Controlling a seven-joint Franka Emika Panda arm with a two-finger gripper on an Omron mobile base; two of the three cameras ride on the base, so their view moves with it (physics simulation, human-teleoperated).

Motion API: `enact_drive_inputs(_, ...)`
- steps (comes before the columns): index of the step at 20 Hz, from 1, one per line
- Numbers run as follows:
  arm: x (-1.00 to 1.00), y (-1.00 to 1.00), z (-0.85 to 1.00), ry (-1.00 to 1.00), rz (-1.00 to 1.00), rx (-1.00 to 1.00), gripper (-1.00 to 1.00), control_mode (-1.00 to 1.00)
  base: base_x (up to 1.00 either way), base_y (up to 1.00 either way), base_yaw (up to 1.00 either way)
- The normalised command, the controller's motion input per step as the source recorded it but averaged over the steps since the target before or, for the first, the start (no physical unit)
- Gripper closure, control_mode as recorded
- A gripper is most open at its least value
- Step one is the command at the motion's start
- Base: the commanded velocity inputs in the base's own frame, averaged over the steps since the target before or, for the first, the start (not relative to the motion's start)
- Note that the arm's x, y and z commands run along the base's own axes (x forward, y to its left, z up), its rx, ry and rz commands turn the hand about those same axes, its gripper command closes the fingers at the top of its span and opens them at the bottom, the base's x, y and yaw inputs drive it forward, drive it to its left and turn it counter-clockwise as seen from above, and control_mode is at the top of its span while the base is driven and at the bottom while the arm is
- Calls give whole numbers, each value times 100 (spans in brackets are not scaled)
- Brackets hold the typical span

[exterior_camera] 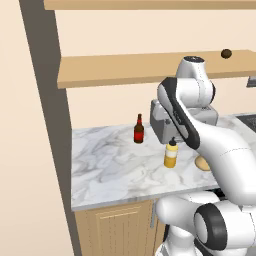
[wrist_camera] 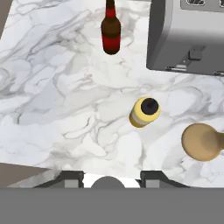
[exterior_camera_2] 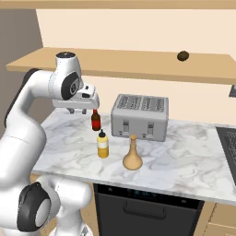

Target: Pick the oil and vinegar bottle and mustard from the counter and place them in the cabinet.

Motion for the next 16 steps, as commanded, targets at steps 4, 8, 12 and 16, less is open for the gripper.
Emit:
enact_drive_inputs(4,-3,0,0,0,0,0,-100,-100,0,0,0)
enact_drive_inputs(8,-24,0,0,0,0,0,-100,-100,0,0,0)
enact_drive_inputs(12,-32,-3,0,-2,0,0,-100,-100,0,0,0)
enact_drive_inputs(16,-39,-10,-4,-4,0,0,-100,-100,0,0,0)
